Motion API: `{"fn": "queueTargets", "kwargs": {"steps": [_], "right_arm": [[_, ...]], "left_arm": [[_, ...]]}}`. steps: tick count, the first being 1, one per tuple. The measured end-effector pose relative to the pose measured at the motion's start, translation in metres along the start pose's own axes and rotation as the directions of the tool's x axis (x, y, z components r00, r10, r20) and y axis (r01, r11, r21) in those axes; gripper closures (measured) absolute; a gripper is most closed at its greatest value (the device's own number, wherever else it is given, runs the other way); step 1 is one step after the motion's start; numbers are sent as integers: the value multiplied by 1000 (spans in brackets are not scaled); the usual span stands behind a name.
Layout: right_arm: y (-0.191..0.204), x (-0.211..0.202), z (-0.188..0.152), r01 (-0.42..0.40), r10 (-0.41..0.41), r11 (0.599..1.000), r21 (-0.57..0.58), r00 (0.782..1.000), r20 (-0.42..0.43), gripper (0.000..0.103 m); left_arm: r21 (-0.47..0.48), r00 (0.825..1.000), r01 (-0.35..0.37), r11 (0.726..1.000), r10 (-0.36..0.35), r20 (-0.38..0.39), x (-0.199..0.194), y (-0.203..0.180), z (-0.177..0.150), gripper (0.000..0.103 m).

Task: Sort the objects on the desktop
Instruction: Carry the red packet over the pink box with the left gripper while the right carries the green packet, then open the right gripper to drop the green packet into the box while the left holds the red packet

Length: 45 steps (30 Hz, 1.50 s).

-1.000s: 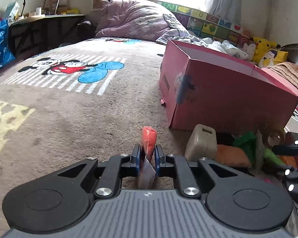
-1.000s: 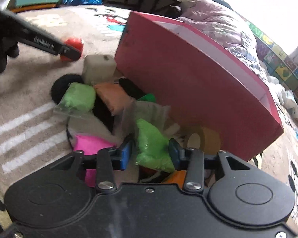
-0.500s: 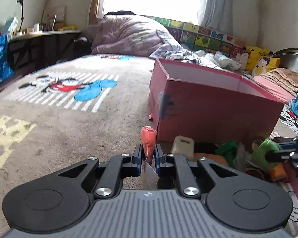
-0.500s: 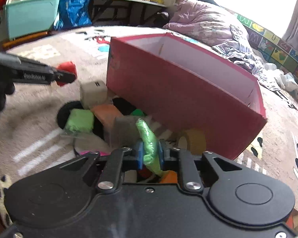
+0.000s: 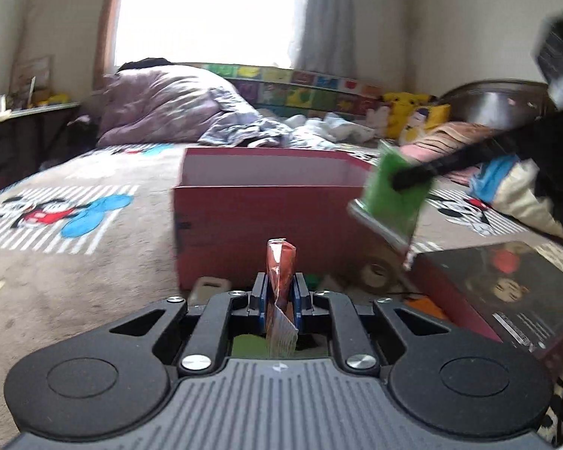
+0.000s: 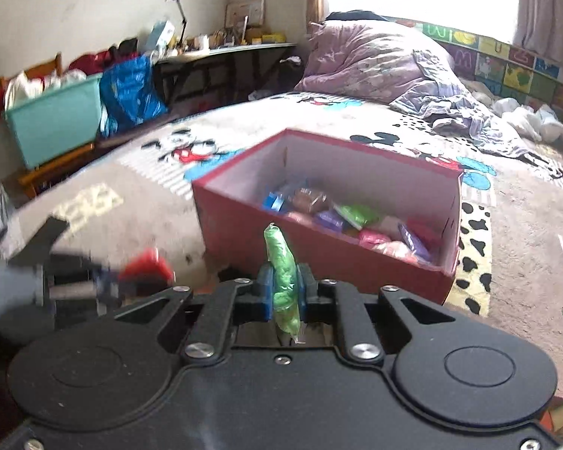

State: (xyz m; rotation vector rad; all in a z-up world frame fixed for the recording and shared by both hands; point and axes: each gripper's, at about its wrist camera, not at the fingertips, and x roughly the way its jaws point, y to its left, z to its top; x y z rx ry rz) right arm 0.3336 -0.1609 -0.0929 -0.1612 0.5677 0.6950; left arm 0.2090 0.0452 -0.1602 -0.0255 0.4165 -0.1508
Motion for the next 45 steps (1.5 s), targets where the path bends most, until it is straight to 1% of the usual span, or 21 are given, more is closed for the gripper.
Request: {"fn": "queueTargets", "kwargs": {"steps": [4, 7, 11, 15, 30, 37, 41, 45], "right_arm": [[-15, 5, 19, 9, -9, 1000, 13, 1000, 17, 91], [-26, 12, 35, 13, -14, 1000, 28, 1000, 21, 91], [-39, 23, 55, 20, -21, 999, 38, 999, 28, 91], [-49, 35, 68, 29, -30, 999, 46, 999, 22, 91], [-51, 94, 97, 72, -73, 997, -16, 994, -78, 91], [-43, 131, 99, 131, -152, 982, -137, 976, -157, 91], [-41, 157, 98, 154, -198, 965, -210, 958, -209, 91], [-40, 179, 97, 163, -224, 957, -239, 942, -252, 91]], "left_arm": [[35, 999, 33, 999, -33, -2, 2, -13, -4, 91], [41, 999, 52, 998, -52, -9, 4, -17, -7, 91], [44, 998, 57, 997, -56, -13, 6, -18, -10, 91], [39, 998, 54, 998, -53, -17, 8, -16, -11, 91], [19, 998, 59, 998, -58, -31, 12, -11, -10, 91], [-4, 997, 69, 998, -69, -47, 13, -7, -10, 91], [-18, 995, 81, 997, -82, -60, 14, -5, -9, 91], [-25, 994, 87, 996, -88, -57, 15, -3, -9, 91]]}}
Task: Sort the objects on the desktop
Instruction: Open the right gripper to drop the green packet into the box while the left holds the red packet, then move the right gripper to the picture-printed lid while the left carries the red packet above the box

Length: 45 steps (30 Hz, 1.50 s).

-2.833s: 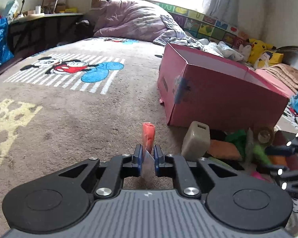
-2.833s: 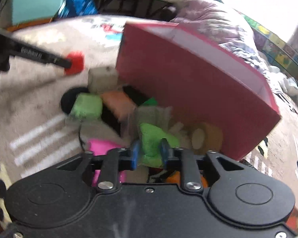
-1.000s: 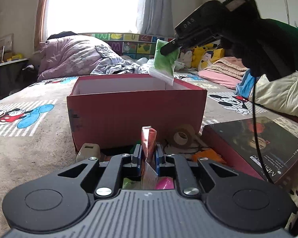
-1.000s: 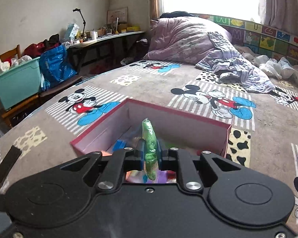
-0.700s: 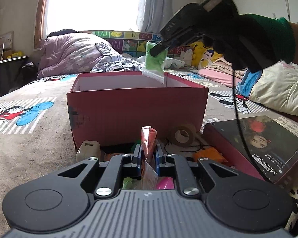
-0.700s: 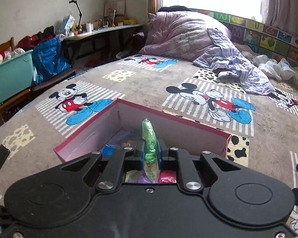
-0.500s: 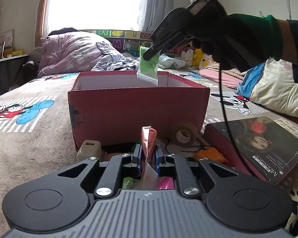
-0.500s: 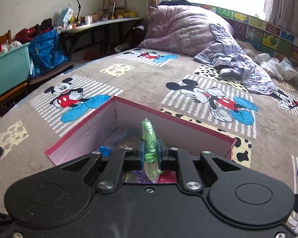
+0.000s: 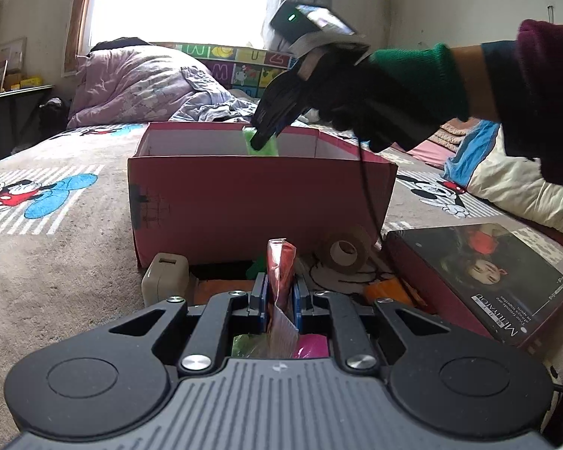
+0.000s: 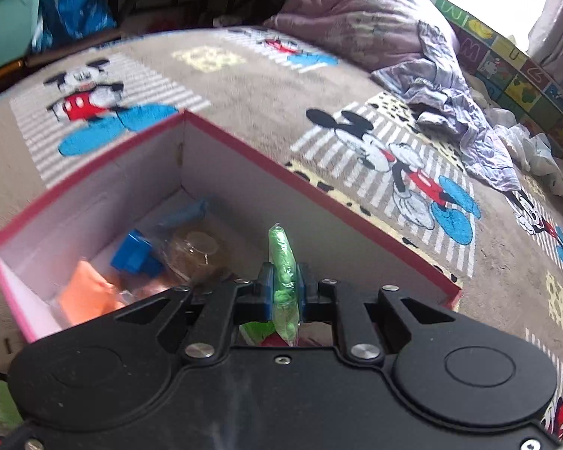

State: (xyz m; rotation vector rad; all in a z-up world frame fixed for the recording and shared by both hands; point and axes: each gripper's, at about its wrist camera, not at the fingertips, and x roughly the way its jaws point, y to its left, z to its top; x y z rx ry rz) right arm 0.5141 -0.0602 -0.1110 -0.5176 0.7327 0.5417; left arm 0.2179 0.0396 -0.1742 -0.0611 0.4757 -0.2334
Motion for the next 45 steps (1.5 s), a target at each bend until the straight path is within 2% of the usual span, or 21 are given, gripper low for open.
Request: {"fn": "queueTargets", "kwargs": {"steps": [3, 5, 7, 8, 13, 17, 18, 21, 23, 25, 28, 30, 32, 34, 37, 45], "right_arm": [[1, 10, 3, 1, -1, 1000, 16, 1000, -19, 90], [0, 11, 4, -19, 20, 999, 49, 1000, -16, 84], [-1, 8, 2, -46, 45, 996, 80, 999, 3, 67], [-3, 4, 1, -57, 56, 993, 104, 998, 18, 51], [-15, -21, -8, -126, 108, 965, 231, 990, 89, 49], [-15, -62, -25, -176, 129, 945, 277, 976, 177, 48], [-13, -76, -32, -192, 136, 939, 286, 969, 206, 44], [-6, -111, -57, -246, 156, 910, 334, 949, 274, 31], [0, -131, -80, -299, 189, 878, 373, 933, 305, 29], [12, -147, -106, -318, 193, 856, 408, 928, 318, 25], [31, -166, -144, -340, 197, 824, 454, 922, 333, 24], [46, -175, -170, -341, 183, 801, 492, 922, 341, 17], [63, -184, -193, -339, 165, 785, 519, 921, 352, 17], [78, -190, -213, -323, 136, 779, 537, 924, 358, 10], [93, -192, -232, -297, 103, 774, 559, 931, 351, 9], [106, -181, -253, -176, 56, 751, 637, 977, 203, 7]], "left_arm": [[-7, 1000, 0, 1000, 0, -1, 1, 2, 0, 91], [-11, 1000, -2, 1000, 2, -1, 1, 4, 0, 91], [-15, 1000, -4, 1000, 4, -2, 1, 4, 0, 91], [-15, 1000, -5, 1000, 5, -2, 0, 5, 0, 91], [-10, 1000, -13, 1000, 12, -5, 1, 2, -2, 91], [-15, 1000, -25, 1000, 24, -7, 1, 3, -2, 91], [-14, 1000, -29, 999, 29, -7, 1, 3, -3, 91], [-30, 999, -38, 999, 38, -6, 0, 6, -4, 91], [-44, 999, -43, 998, 43, -9, 0, 8, -5, 91], [-54, 999, -47, 997, 47, -10, -1, 9, -6, 91], [-50, 998, -58, 997, 58, -2, -4, 9, -9, 91], [-45, 998, -64, 997, 64, 0, -3, 8, -11, 91], [-58, 997, -71, 996, 70, -9, -3, 9, -14, 91], [-82, 997, -72, 994, 71, -21, -4, 10, -16, 91], [-95, 996, -80, 992, 77, -33, -10, 11, -18, 91], [-121, 992, -111, 986, 103, -71, -31, 12, -17, 91]]}}
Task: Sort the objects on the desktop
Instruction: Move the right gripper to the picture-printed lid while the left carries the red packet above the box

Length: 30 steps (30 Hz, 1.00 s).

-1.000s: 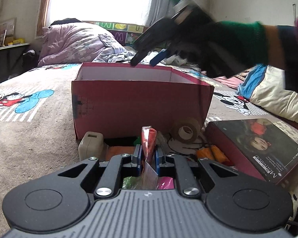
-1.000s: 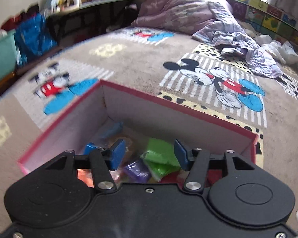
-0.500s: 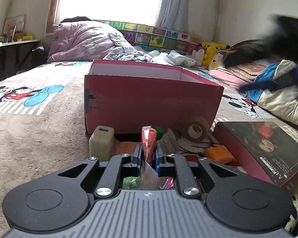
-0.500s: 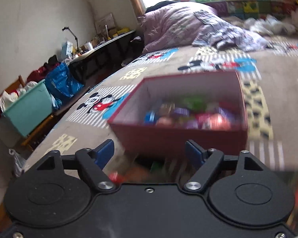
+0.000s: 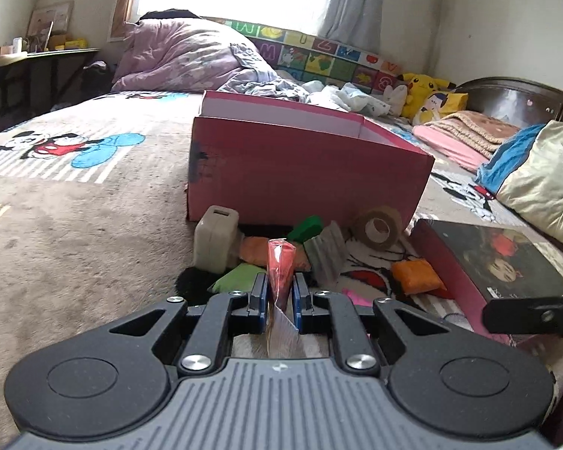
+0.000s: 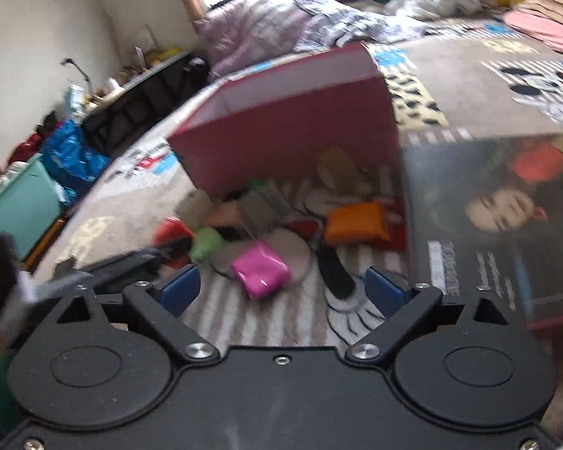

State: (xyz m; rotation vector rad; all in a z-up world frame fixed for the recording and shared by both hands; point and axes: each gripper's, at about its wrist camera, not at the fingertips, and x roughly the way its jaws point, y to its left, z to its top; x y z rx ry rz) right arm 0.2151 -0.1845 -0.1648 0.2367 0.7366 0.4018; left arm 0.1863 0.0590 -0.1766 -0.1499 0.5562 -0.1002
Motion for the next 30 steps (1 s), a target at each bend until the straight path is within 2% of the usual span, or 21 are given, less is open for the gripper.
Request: {"fn": "queueTargets", "kwargs": {"steps": [13, 25, 30], "right_arm": [[0, 9, -26, 43, -45, 999, -29, 997, -62, 6], [1, 20, -40, 32, -35, 999, -32, 996, -88, 6], [2, 30, -53, 77, -87, 990, -120, 993, -81, 6]], "left_arm": [[6, 999, -34, 999, 34, -22, -28, -11, 11, 91], [26, 999, -28, 999, 28, 17, -41, -21, 52, 91], [12, 1000, -23, 1000, 23, 20, -34, -15, 77, 91]]}}
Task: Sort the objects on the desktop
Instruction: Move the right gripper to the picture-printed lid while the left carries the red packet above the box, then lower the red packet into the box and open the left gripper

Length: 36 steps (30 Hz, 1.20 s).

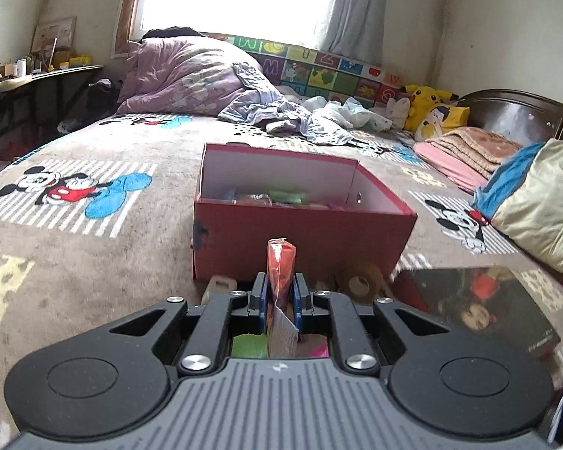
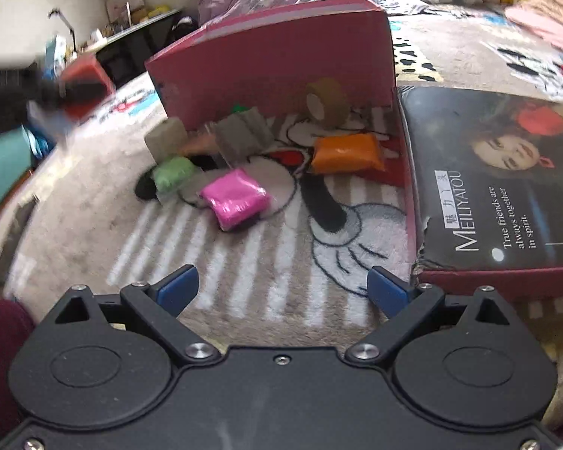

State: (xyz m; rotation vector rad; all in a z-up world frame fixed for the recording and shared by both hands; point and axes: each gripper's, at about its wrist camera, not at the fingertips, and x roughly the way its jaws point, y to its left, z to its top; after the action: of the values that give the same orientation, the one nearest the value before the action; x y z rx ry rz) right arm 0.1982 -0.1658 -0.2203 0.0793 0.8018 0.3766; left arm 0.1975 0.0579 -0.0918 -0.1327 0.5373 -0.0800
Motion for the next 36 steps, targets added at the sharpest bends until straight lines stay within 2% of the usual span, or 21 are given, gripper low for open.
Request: {"fn": "queueTargets", "kwargs": {"steps": [4, 8, 17, 26, 36], "right_arm": [[7, 8, -7, 13, -14, 997, -82, 1000, -5, 2], [18, 14, -16, 66, -65, 986, -153, 998, 12, 1], [17, 15, -21, 84, -78, 989, -124, 995, 59, 1], [17, 17, -23, 86, -74, 988, -131, 993, 95, 0], [17, 18, -25, 84, -67, 986, -147, 991, 117, 0]], "left_arm": [[26, 1000, 1, 1000, -2, 18, 12, -2, 30, 91], [52, 1000, 9, 999, -10, 29, 31, -9, 58, 91], [49, 1000, 0, 999, 1, -8, 95, -13, 101, 91], [12, 990, -57, 998, 59, -130, 165, 4, 100, 91], [14, 957, -147, 989, 146, -251, 201, 16, 88, 91]]}}
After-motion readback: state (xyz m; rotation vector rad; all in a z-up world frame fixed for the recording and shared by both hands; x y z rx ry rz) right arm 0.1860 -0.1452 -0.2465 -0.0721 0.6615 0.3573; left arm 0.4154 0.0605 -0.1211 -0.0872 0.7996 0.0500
